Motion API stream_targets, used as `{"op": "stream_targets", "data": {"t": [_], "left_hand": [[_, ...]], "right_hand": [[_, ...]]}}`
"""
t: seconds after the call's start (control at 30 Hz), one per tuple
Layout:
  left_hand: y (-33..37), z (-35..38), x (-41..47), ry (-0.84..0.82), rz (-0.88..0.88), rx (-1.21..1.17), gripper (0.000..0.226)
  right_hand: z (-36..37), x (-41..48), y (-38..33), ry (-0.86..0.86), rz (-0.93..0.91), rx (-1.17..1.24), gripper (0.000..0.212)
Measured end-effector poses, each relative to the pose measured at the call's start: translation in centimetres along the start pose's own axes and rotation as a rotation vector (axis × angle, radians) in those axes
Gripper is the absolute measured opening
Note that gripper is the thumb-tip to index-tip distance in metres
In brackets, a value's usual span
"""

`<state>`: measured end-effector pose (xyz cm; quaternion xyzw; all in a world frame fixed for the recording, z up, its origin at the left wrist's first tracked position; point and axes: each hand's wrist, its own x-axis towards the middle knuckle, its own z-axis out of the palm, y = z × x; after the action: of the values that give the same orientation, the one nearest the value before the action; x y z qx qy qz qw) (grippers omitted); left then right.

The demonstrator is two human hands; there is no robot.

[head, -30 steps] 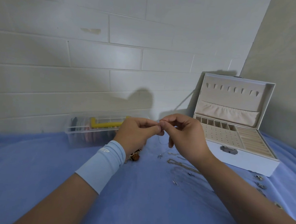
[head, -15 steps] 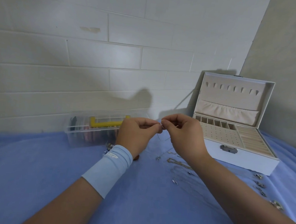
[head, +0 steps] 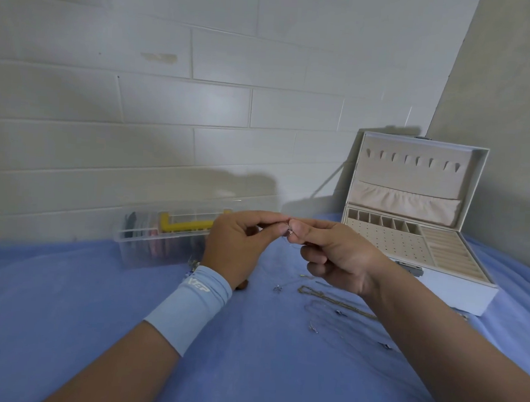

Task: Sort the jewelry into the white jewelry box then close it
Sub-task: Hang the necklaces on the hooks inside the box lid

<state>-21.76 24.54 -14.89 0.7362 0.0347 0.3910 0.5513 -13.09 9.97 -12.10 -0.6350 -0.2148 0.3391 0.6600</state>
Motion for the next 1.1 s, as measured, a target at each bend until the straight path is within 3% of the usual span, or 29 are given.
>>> {"op": "stream_targets", "data": {"t": [0.1,0.4,0.6,0.77,0.83,0.93,1.1], "left_hand": [[0.2,0.1,-0.1,-0.022,-0.029,-0.056,0.023],[0.7,0.0,0.1,-0.082,0.043,-0.013,0.021],[0.1,-0.3,0.5,-0.169,0.083,0.098,0.01],[-0.4,-0.9,0.7,-0.242,0.087,0.238,0.012],[-0.4,-1.0,0.8,-0.275,0.09,0.295,0.014],[0.3,-0.9,0.6,-0.327,-0.023,0.259,0.019],[1.0,-0.9,0.2,-0.409,-0.35,-0.038,0.026]], "right_hand": [[-0.2,-0.3,-0.3,-0.075,0.064,0.019,0.013],[0.0,-0.3,-0.3,-0.109,0.072,0.103,0.021],[0.0,-0.3,-0.3,-0.08,0.038,0.098,0.012],[-0.3,-0.7,-1.1,-0.041,-0.013,-0.129,0.035],[-0.4,-1.0,-1.6,-0.03,-0.055,-0.27,0.026],[-0.4,-1.6,-2.1,0.016,-0.137,-0.486,0.011],[-0.2,-1.8,-2.2,0.091,-0.36,-0.628,0.009]]}}
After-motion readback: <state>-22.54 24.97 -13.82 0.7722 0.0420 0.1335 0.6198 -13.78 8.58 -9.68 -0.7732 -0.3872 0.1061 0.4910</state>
